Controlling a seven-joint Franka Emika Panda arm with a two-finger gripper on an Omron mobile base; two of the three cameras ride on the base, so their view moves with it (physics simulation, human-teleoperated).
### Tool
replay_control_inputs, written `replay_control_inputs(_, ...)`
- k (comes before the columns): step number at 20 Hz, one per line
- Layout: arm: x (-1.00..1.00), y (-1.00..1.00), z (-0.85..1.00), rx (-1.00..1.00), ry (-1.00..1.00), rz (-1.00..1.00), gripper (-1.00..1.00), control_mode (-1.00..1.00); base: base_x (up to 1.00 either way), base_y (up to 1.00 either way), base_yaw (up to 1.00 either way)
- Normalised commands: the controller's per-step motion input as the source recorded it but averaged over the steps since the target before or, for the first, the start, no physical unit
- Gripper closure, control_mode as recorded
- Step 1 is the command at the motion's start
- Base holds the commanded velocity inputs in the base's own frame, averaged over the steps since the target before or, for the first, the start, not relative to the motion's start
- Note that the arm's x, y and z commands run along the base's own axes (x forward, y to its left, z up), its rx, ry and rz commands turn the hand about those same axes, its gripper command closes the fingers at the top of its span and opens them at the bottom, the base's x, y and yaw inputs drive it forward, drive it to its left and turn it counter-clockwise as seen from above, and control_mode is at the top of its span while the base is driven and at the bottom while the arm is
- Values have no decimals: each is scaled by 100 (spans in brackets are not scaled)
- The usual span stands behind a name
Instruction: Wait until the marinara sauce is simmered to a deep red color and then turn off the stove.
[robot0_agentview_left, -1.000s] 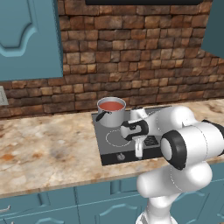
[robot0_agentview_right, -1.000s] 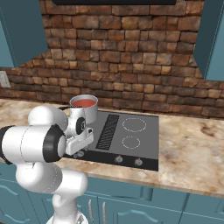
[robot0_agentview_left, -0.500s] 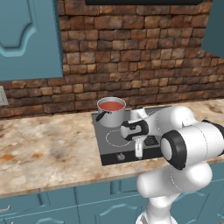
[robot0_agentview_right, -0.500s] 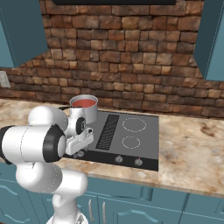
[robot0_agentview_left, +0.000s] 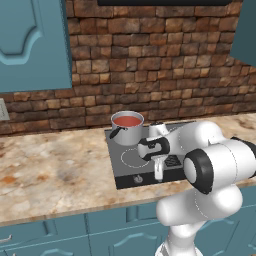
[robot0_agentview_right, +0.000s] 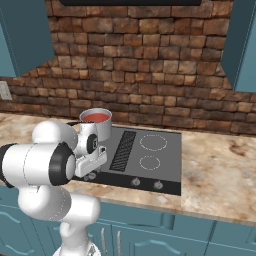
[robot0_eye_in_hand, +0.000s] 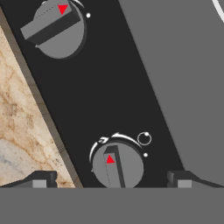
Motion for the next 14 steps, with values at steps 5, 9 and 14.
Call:
replay_control_inputs(5, 0, 0, 0, 0, 0, 0, -100, -100, 0, 0, 0)
replay_control_inputs(9, 0, 0, 0, 0, 0, 0, -100, -100, 0, 0, 0)
replay_control_inputs(14, 0, 0, 0, 0, 0, 0, -100, -100, 0, 0, 0)
